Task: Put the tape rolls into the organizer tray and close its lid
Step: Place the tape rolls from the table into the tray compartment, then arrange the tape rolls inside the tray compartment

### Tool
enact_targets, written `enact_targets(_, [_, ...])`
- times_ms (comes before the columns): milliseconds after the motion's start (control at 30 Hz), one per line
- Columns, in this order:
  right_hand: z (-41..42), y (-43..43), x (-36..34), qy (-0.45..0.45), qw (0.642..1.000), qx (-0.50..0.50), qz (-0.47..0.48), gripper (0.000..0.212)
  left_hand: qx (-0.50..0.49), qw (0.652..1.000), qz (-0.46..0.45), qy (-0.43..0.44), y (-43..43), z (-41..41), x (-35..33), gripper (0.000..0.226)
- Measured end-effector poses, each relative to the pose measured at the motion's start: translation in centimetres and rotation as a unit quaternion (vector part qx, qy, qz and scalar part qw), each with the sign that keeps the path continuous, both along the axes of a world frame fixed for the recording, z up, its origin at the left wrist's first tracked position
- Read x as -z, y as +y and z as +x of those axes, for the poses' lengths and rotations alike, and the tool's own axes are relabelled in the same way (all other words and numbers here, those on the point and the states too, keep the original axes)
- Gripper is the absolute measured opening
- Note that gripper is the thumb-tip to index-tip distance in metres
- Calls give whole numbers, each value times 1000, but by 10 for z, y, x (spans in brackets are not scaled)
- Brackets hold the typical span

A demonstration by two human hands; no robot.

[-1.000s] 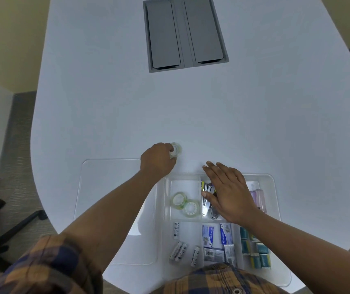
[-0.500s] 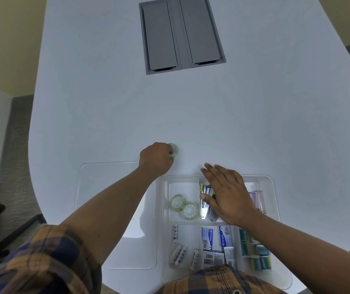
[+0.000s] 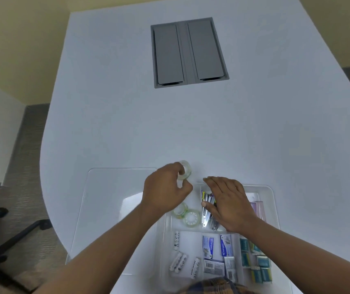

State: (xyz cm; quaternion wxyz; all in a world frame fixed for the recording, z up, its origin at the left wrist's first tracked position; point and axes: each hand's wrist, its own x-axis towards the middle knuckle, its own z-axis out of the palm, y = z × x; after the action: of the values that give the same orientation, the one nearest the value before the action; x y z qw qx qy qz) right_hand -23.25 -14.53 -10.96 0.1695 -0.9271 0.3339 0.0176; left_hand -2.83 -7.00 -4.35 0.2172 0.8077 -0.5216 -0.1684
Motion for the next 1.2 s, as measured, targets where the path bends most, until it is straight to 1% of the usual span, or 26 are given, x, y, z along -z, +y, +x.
enact_targets(67, [0,0,-1,-2,1000,1,-2,60,18,1000,1,-8,18,-10,4,26])
enact_targets(167, [1,0,-1,0,1000,2,-4,60,40,999,21,1,41,-18,13,24])
enact_targets(267, [1,0,-2,1,1000,0,-3,60,82,996,39,-1,53,-25,20,26])
enact_targets(367, [0,-1,-3,-2,1000,-1,-2,59,87,995,46,1,56,-29,25,28])
enact_targets(467, [0,-1,-4,-7,1000,-1,-1,59,90,994,58,23,56,-30,27,30])
enact_targets(533, [0,-2,-4,-8,1000,-3,-2,59,88,992,61,61,56,-29,26,29])
enact_targets(600, [0,-1,-4,-7,1000,-5,-5,59,64,993,49,91,60,-26,25,24])
enact_targets(700, [1,-1,-5,-9,1000,0,-9,60,4,995,11,100,71,-18,26,14])
enact_targets(800, [0,0,-6,-5,1000,-1,-11,61,-96,991,-47,83,86,-12,31,12])
enact_targets(867, [1,-1,-8,0,1000,1,0,61,-152,985,-68,50,99,-7,38,14])
enact_targets(900, [3,-2,-9,2,1000,4,13,61,-165,984,-61,30,107,-3,42,19])
enact_targets(967, [6,-3,-13,9,999,15,46,63,-162,987,-4,-6,122,3,57,36])
enact_targets(1033, [9,-3,-17,18,997,26,68,65,-136,986,96,-20,136,6,73,62])
enact_targets(1100, [10,1,-23,11,997,39,71,65,-101,975,196,-16,149,5,87,86])
enact_targets(1133, [11,5,-26,-2,997,42,64,63,-86,971,222,-18,153,5,93,90])
enact_targets(1200, [13,15,-33,-36,998,31,43,58,-71,968,243,-11,157,5,101,94])
